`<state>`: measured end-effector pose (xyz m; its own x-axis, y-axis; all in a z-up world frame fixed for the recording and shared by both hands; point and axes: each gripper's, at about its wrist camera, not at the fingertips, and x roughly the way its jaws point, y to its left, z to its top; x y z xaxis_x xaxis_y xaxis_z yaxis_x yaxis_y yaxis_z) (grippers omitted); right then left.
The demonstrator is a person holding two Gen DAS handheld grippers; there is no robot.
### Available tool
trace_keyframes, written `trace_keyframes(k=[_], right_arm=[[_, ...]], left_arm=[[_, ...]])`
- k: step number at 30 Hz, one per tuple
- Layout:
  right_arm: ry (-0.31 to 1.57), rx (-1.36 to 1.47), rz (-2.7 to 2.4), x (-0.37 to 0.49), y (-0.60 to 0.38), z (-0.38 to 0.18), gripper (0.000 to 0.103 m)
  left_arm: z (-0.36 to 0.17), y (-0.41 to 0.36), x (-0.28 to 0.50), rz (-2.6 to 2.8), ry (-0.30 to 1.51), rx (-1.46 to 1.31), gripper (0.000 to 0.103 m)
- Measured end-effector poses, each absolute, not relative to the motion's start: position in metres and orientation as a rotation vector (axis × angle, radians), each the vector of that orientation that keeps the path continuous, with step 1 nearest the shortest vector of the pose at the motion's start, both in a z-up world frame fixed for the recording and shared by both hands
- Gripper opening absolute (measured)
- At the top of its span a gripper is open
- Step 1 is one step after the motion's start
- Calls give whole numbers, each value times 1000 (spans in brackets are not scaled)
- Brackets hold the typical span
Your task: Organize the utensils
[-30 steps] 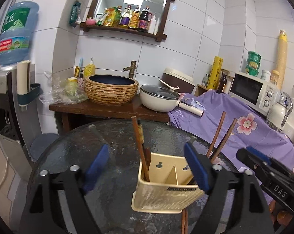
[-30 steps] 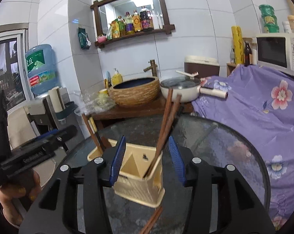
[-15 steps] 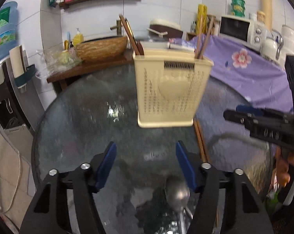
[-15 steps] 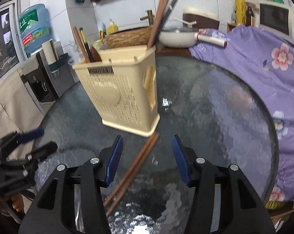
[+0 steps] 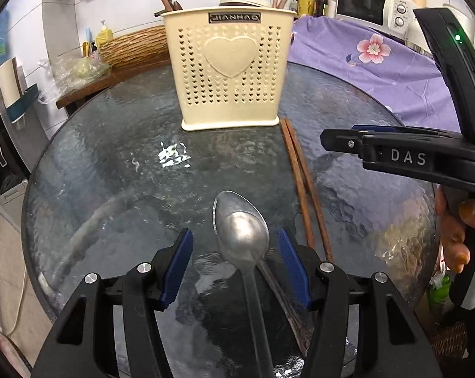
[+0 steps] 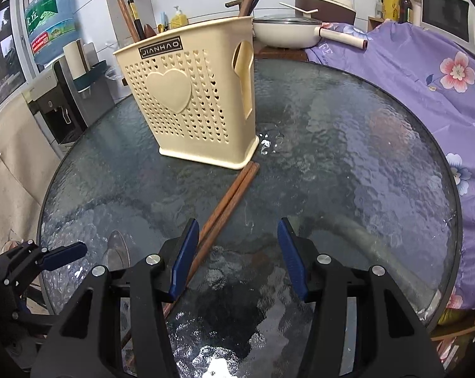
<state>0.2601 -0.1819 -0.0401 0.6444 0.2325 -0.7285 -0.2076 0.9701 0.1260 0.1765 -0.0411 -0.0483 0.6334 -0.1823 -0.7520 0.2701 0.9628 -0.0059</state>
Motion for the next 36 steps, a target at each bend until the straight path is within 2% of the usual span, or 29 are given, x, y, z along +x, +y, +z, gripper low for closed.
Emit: trace_keyframes(k=[6, 11, 13, 18, 23, 27, 36], right_arm=[[843, 33, 251, 260, -182, -42, 52], [868, 10, 236, 268, -176, -47, 44], [881, 13, 231, 273, -175, -49, 39], [918, 37, 228, 286, -168, -56, 37], [953, 14, 206, 295, -157, -63, 30], [976, 0, 212, 299, -152, -62, 22], [1017, -17, 198, 322, -161, -64, 22]], left_arm=[[-52, -43, 176, -261, 863, 102, 44], [-56, -43, 178, -261, 876, 91, 33], [-56, -43, 178, -260, 876, 91, 33], [-56, -43, 178, -260, 874, 92, 31], [-57, -42, 178, -263, 875, 86, 31], [-56, -37, 179, -266, 877, 76, 26], [-54, -24, 179, -272, 884, 19, 24]])
